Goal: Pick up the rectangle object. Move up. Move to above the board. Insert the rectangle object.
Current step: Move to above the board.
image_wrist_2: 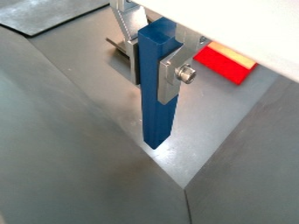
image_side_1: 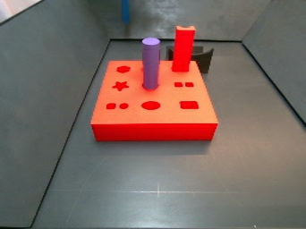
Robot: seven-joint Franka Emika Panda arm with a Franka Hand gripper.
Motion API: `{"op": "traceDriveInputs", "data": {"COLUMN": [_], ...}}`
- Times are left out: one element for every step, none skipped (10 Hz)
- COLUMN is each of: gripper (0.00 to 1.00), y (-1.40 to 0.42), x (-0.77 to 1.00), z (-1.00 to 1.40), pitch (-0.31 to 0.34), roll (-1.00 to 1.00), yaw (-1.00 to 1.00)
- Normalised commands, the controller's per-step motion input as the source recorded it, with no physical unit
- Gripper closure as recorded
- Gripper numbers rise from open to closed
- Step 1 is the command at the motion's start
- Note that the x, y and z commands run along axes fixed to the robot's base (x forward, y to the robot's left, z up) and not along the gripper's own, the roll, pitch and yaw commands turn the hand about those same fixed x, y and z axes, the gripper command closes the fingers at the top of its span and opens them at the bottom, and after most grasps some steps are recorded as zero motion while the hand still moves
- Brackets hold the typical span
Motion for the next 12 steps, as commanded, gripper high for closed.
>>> {"op": "traceDriveInputs", "data": {"gripper": [1.0,1.0,1.0,1.0,1.0,1.0,1.0,1.0,1.0,1.0,1.0,1.0], "y": [0.57,0.44,0.27,0.14,-1.0,-1.0,-1.0,-1.0,-1.0,-1.0,-1.0,-1.0], "x": [0.36,0.24,0.15,0.11,0.14,0.13,0.12,0.12,0.12,0.12,0.11,0.11], "z": [1.0,0.73,0.39,0.17,0.14,0.13,0.14,0.13,0.13,0.13,0.13,0.13], "pitch": [0.319,0.217,0.162,0.136,-0.132,-0.14,-0.143,-0.121,-0.081,-0.055,-0.038,-0.025], "roll": [-0.14,-0.12,-0.11,-0.1,0.02,0.03,0.08,0.08,0.1,0.09,0.07,0.06], "yaw": [-0.12,-0.08,-0.05,-0.04,-0.1,-0.08,-0.03,-0.02,0.0,0.0,0.0,0.0]}}
